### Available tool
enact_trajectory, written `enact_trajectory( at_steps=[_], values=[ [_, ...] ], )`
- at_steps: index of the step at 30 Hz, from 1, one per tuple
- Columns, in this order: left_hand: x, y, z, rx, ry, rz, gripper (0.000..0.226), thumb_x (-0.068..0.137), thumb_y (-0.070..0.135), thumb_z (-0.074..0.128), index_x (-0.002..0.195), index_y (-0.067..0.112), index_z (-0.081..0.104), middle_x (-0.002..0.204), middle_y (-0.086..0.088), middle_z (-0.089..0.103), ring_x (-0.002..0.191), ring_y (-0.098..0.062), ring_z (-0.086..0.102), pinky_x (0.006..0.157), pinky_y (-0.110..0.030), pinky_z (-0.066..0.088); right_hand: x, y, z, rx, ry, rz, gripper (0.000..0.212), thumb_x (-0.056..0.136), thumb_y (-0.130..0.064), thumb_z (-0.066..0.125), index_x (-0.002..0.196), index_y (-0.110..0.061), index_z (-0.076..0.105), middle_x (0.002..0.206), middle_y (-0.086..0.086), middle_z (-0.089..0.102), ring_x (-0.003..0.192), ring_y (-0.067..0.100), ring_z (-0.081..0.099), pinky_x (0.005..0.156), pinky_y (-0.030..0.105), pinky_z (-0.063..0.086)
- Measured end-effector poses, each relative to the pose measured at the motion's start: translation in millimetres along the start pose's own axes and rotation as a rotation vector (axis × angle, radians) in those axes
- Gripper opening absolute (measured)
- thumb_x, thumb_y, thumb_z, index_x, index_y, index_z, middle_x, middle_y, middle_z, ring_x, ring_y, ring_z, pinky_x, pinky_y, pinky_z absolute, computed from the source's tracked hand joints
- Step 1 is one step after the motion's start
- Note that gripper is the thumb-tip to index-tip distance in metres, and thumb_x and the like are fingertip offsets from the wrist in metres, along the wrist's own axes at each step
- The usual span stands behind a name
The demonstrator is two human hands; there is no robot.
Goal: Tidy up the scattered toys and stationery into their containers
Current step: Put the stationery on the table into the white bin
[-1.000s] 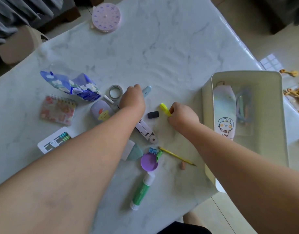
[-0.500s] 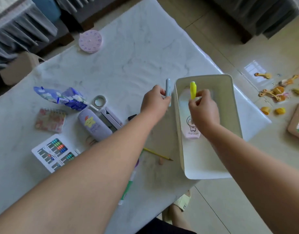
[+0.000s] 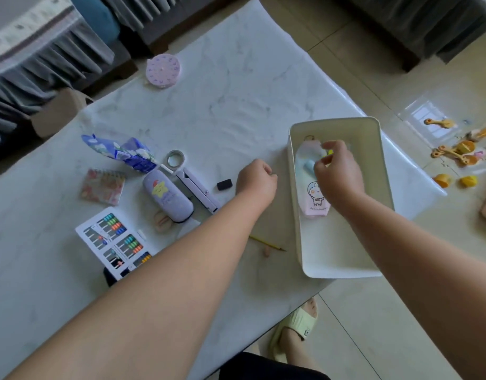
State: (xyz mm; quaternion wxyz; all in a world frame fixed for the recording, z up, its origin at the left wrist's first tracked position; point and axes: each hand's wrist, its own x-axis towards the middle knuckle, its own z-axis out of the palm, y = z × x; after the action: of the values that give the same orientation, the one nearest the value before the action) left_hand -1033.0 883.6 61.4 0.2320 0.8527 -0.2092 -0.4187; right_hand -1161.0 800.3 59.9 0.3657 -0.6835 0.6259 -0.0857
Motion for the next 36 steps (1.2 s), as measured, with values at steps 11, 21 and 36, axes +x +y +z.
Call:
enact_trajectory(
  at_steps=[11, 21, 36],
  values=[
    [29.9, -87.6, -92.2, 0.319, 0.098, -0.219, 0.043, 0.095, 0.016, 0.053, 0.136, 0.011, 0.042, 0.132, -0.011, 0.056, 0.123, -0.03, 0.052, 0.096, -0.035, 0.043, -29.9, -59.7, 99.8, -0.09, -0.243, -0.231, 0.032, 0.09, -0.008, 0.045, 0.113, -0.021, 0.062, 0.112, 0.003, 0.056, 0.095, 0.021, 0.058, 0.079, 0.028, 0.045],
    [57.8, -118.6, -88.0, 0.451, 0.132, -0.18, 0.077, 0.095, 0.035, 0.055, 0.151, 0.011, 0.009, 0.128, -0.013, 0.058, 0.112, -0.032, 0.06, 0.074, -0.035, 0.039, -24.9, -73.0, 173.5, -0.238, -0.376, -0.164, 0.045, 0.084, -0.013, 0.059, 0.125, -0.028, 0.057, 0.123, 0.004, 0.047, 0.097, 0.021, 0.057, 0.076, 0.03, 0.048],
    [68.9, -117.7, -74.2, 0.41, 0.153, -0.336, 0.095, 0.088, 0.02, 0.059, 0.153, 0.022, -0.01, 0.141, -0.017, 0.037, 0.12, -0.027, 0.052, 0.092, -0.037, 0.045, -22.7, -77.2, 181.9, -0.366, -0.338, -0.109, 0.031, 0.093, -0.03, 0.055, 0.114, -0.007, 0.056, 0.115, 0.014, 0.058, 0.101, 0.033, 0.057, 0.069, 0.032, 0.041]
  ],
)
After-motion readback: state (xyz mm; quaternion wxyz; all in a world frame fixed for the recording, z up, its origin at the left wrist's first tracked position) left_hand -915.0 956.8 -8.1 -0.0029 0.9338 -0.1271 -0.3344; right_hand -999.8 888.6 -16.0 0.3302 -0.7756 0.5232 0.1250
